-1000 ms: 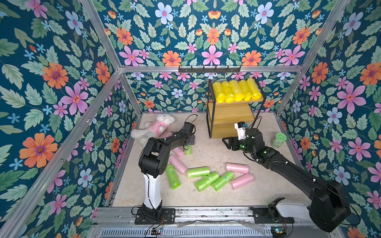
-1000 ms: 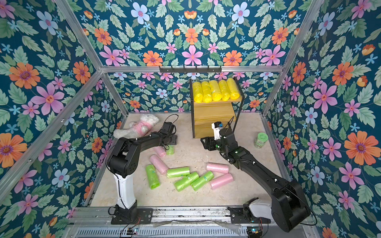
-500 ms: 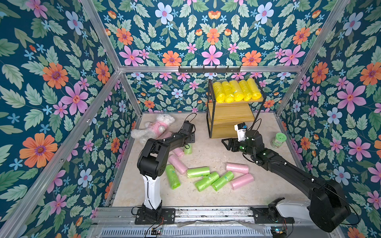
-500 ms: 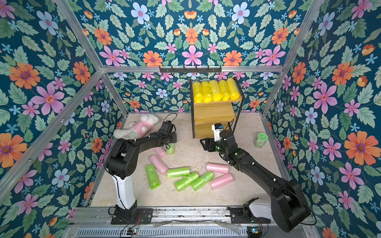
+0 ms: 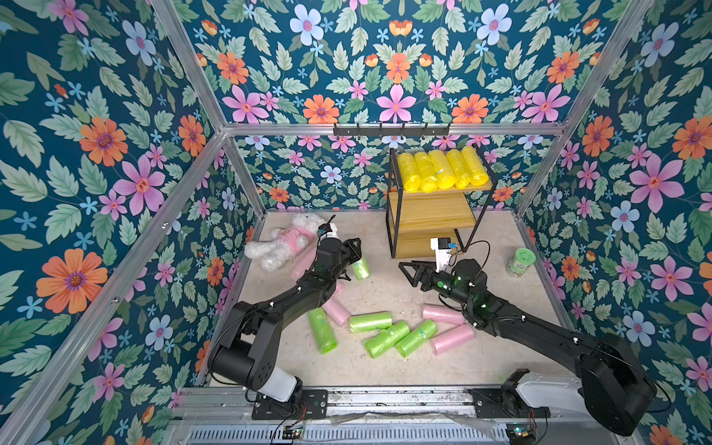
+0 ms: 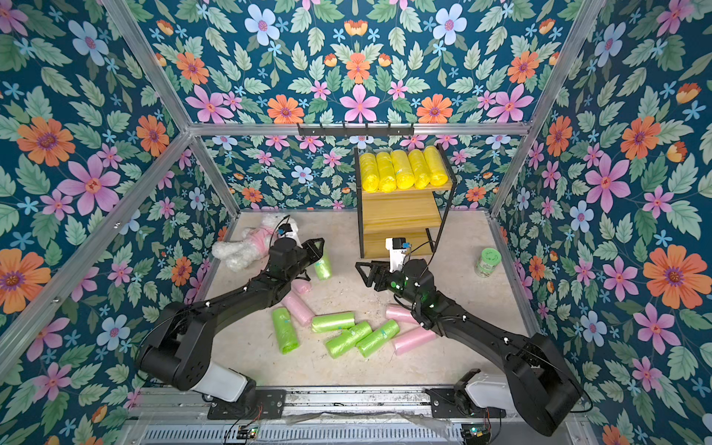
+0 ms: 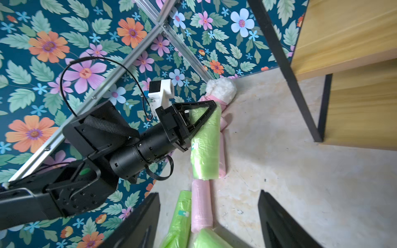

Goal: Sort the rolls of trash bags by color and place them on the shelf
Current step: Pick up the roll of trash bags from the center of the board, then place the roll of trash bags on the shelf.

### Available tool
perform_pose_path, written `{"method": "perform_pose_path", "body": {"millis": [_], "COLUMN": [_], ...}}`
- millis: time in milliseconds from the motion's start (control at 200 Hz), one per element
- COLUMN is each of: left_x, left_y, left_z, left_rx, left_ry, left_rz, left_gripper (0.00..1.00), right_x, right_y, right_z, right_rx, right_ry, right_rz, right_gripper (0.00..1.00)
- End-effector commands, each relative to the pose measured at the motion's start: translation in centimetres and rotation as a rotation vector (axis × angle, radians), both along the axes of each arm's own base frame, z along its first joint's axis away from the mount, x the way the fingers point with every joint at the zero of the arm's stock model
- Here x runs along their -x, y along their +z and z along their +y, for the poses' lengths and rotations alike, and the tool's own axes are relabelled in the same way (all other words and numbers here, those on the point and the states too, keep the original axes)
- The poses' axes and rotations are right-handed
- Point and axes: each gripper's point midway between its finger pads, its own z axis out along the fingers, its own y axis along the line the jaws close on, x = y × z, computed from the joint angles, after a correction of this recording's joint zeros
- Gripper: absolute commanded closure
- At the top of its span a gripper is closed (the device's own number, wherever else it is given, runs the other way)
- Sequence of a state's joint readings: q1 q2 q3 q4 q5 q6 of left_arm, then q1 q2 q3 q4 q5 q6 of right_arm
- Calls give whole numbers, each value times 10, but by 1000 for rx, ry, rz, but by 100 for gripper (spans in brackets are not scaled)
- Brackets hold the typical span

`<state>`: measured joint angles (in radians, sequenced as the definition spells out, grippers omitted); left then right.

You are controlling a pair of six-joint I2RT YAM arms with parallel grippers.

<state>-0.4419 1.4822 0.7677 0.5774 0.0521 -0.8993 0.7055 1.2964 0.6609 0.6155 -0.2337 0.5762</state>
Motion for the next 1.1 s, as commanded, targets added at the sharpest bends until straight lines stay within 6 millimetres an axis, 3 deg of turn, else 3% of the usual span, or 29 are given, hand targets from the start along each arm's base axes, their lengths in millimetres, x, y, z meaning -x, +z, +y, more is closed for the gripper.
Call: {"method": "perform_pose_path", "body": {"millis": [0,115,320,665,865,1090], "left_x": [11,28,50,63,67,69], "left_y": [57,71,86,97,100,99], "left_z": [-6,-10,-11,-7,-4,-1], "left_rx": [285,374,433,543,580,590], "left_ry": [-4,-2,28,40,48,60], "left_rz": [-122,-150,-195,-235,-246,-248], "left_gripper": [66,66,66,65,65,65], "right_x": [0,0,11,16,17,17], "right_y": [31,31,33,26,29,31], "right_z": [13,31,62,81,88,89], "right_rx": [-140,-180,-215,-241,-262,-273], "right_ry": [6,50,137,167,190,192], "right_rz": [-63,-52,-42,-4,-3,-7], "right_gripper": [18,11,6,6,11,30]}}
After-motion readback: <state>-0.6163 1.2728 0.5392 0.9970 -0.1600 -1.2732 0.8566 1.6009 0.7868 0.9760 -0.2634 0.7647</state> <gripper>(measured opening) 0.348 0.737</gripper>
